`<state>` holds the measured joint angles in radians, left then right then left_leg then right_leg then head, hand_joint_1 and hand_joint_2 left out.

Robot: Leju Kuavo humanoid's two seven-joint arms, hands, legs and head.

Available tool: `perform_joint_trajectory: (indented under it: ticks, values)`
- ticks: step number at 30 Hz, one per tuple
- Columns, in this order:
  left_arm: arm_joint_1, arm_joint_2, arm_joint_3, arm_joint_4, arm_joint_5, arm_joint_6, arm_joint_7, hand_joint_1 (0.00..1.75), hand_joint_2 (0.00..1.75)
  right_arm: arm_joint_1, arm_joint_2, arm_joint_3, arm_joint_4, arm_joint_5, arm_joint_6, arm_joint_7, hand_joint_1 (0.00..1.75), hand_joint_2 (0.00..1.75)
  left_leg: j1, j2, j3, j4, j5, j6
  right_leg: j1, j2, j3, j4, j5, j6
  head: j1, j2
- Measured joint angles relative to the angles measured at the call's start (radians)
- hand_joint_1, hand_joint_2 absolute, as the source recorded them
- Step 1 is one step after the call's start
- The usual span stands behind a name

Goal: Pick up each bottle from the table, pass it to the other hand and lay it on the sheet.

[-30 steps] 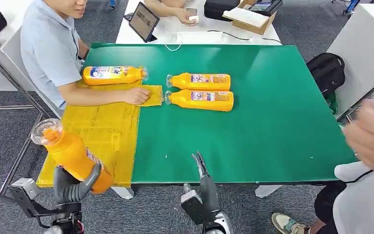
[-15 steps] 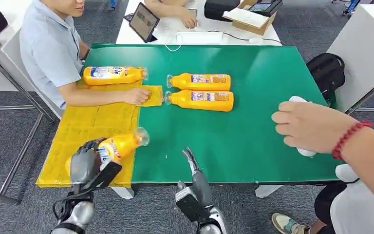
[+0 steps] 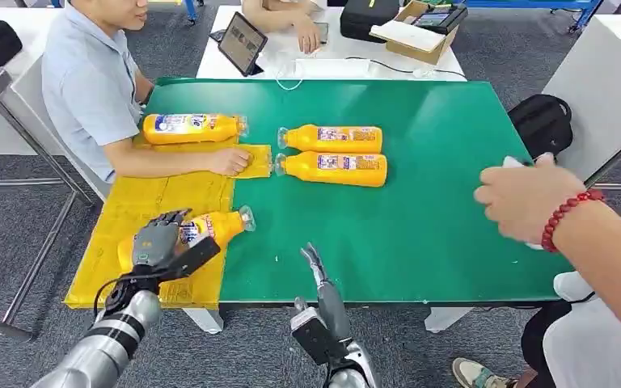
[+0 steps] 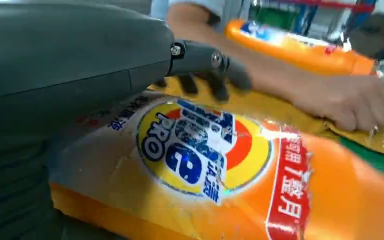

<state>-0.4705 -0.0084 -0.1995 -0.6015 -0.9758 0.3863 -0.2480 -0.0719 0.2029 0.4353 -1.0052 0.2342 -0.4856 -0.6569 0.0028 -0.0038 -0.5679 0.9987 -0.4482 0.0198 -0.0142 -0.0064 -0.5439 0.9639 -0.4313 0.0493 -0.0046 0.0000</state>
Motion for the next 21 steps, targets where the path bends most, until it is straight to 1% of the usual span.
perform_joint_trajectory:
  ticks: [4,5,8,10,11,13,14,16,18,21]
  values:
    - [-0.024,0.000,0.002,0.018,0.086,-0.099,-0.053,0.00,0.00,0.000,-0.001,-0.006,0.007,0.008,-0.002,-0.011,0.00,0.00,-0.001,-0.005,0.002,0.000,0.000,0.000,-0.002,-0.005,0.003,0.000,-0.001,0.000,0.000,0.000]
    - [-0.027,-0.001,0.003,0.018,0.114,-0.122,-0.066,0.00,0.00,-0.001,-0.001,-0.008,0.010,0.008,-0.002,-0.013,0.00,0.00,-0.002,-0.007,0.003,0.000,0.001,0.001,-0.002,-0.008,0.004,0.000,-0.002,0.002,-0.001,0.000]
    - [-0.032,-0.003,0.034,0.002,0.298,-0.269,-0.143,0.00,0.00,-0.003,0.001,-0.016,0.018,0.007,-0.004,-0.029,0.00,0.00,-0.003,-0.017,0.005,0.000,0.001,0.002,-0.003,-0.017,0.008,0.000,-0.004,0.001,0.000,0.000]
    - [-0.011,-0.008,0.043,-0.042,0.411,-0.306,-0.171,0.00,0.00,-0.006,0.005,-0.020,0.024,0.005,-0.007,-0.034,0.00,0.00,-0.003,-0.017,0.004,0.000,0.002,0.002,-0.003,-0.017,0.008,0.000,-0.004,0.001,0.000,0.000]
    - [0.005,-0.011,0.044,-0.067,0.441,-0.298,-0.170,0.00,1.75,-0.007,0.005,-0.021,0.026,0.003,-0.010,-0.036,0.00,0.00,-0.003,-0.016,0.004,0.000,0.002,0.002,-0.003,-0.017,0.008,0.000,-0.004,0.001,0.000,0.000]
    - [0.042,-0.022,0.044,-0.139,0.500,-0.240,-0.175,0.00,1.75,-0.006,0.006,-0.022,0.031,0.000,-0.021,-0.038,0.00,0.00,-0.003,-0.013,0.002,0.001,0.002,0.002,-0.003,-0.015,0.008,0.000,-0.002,0.002,0.000,0.000]
    - [0.067,-0.026,0.044,-0.178,0.530,-0.214,-0.183,0.00,1.75,-0.006,0.006,-0.023,0.033,0.000,-0.025,-0.039,0.00,0.00,-0.003,-0.011,0.000,0.001,0.002,0.003,-0.003,-0.014,0.013,0.000,-0.001,0.003,0.000,0.000]
    - [0.124,-0.043,0.046,-0.269,0.627,-0.147,-0.242,0.00,1.75,-0.005,0.003,-0.024,0.034,0.011,-0.055,-0.040,0.00,0.00,-0.003,-0.007,-0.004,0.001,0.004,0.004,-0.003,-0.011,0.007,0.000,0.002,0.001,0.000,0.000]
    - [0.191,-0.071,0.053,-0.378,0.707,-0.023,-0.316,0.00,1.75,-0.007,-0.002,-0.024,0.033,0.029,-0.084,-0.041,0.00,0.00,-0.003,-0.004,-0.009,0.002,0.004,0.004,-0.003,-0.010,0.002,0.000,0.002,0.002,0.000,0.000]
    - [0.265,-0.112,0.055,-0.546,0.842,0.133,-0.392,0.00,1.75,-0.025,-0.019,-0.029,0.034,0.117,-0.163,-0.039,0.00,0.00,-0.003,-0.003,-0.014,0.002,0.003,0.004,-0.003,-0.008,-0.003,0.000,0.002,0.002,0.000,0.000]
